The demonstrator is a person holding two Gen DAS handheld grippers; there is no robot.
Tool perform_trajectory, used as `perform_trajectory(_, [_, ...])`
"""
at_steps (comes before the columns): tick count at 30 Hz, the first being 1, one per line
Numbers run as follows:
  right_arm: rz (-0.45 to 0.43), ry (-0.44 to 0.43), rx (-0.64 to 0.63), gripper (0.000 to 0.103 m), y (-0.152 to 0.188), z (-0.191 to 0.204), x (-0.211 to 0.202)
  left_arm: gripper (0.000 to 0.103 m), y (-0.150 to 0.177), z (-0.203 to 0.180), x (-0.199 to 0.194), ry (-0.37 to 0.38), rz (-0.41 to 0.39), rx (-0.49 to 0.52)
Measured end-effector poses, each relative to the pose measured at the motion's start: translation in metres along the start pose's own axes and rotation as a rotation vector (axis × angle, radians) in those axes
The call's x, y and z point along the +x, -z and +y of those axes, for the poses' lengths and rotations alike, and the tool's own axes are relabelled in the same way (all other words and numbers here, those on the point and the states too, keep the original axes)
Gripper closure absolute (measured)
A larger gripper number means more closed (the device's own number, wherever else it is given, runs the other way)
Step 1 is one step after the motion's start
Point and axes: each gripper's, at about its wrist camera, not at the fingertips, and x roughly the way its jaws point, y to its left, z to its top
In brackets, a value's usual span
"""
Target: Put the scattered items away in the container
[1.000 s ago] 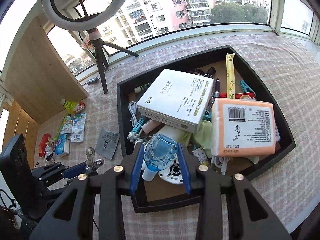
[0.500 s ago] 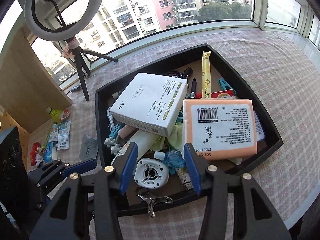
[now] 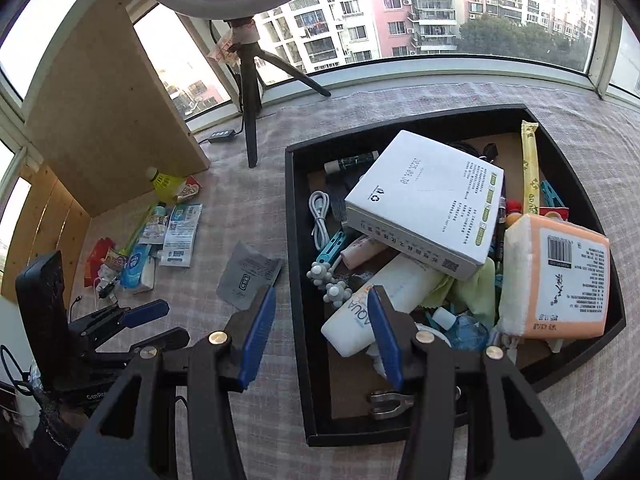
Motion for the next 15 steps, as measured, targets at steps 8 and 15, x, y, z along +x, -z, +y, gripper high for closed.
perform_trajectory(8, [0.085, -0.072, -0.126, 0.056, -0.021, 0.078, 0.053, 0.042, 0.007, 0.104, -0.034, -0.129, -0.103, -0.226])
perform_trajectory(15, [0.173, -0.1, -0.221, 0.046, -0.028, 0.145, 0.111, 0.042, -0.005, 0.169, -0.058, -0.171, -0.115, -0.317])
